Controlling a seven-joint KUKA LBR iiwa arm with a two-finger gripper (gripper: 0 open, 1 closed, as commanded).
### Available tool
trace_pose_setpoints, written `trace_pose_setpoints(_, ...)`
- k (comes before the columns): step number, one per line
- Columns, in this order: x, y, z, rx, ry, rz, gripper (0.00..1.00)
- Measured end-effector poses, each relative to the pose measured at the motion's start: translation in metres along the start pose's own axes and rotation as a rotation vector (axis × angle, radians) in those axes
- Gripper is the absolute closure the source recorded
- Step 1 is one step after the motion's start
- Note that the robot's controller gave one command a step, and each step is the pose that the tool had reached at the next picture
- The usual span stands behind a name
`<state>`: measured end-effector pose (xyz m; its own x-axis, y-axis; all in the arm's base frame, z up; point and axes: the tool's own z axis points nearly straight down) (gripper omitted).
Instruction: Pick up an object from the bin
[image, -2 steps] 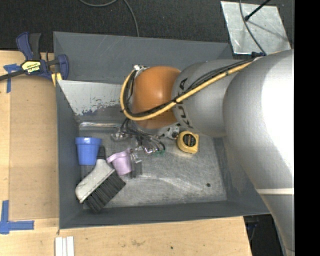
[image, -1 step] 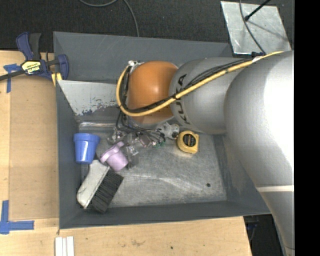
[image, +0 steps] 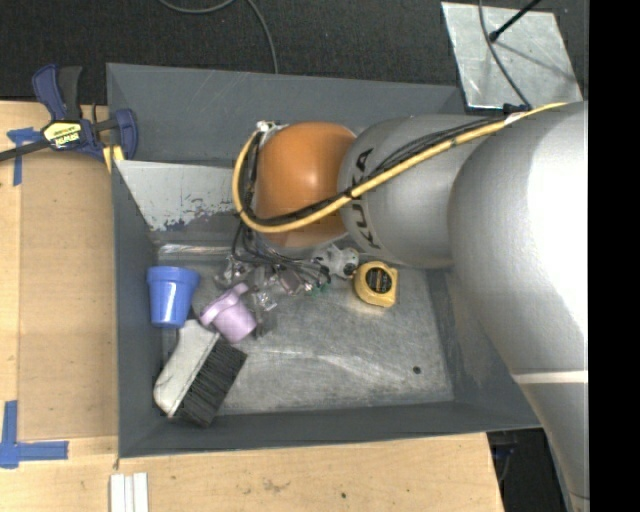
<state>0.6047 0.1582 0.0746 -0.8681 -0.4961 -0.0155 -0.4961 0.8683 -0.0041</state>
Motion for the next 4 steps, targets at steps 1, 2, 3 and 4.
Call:
trace_pose_setpoints(1, 0.0, 0.0, -0.002, 0.0, 0.002, 0.0, 1.0)
trace_pose_setpoints(2, 0.001, 0.0, -0.008, -0.003, 0.011, 0.0, 1.0)
trace_pose_setpoints(3, 0.002, 0.001, -0.019, -0.004, 0.016, 0.001, 1.0)
trace_pose_setpoints(4, 0.001, 0.0, -0.034, -0.004, 0.015, 0.001, 1.0)
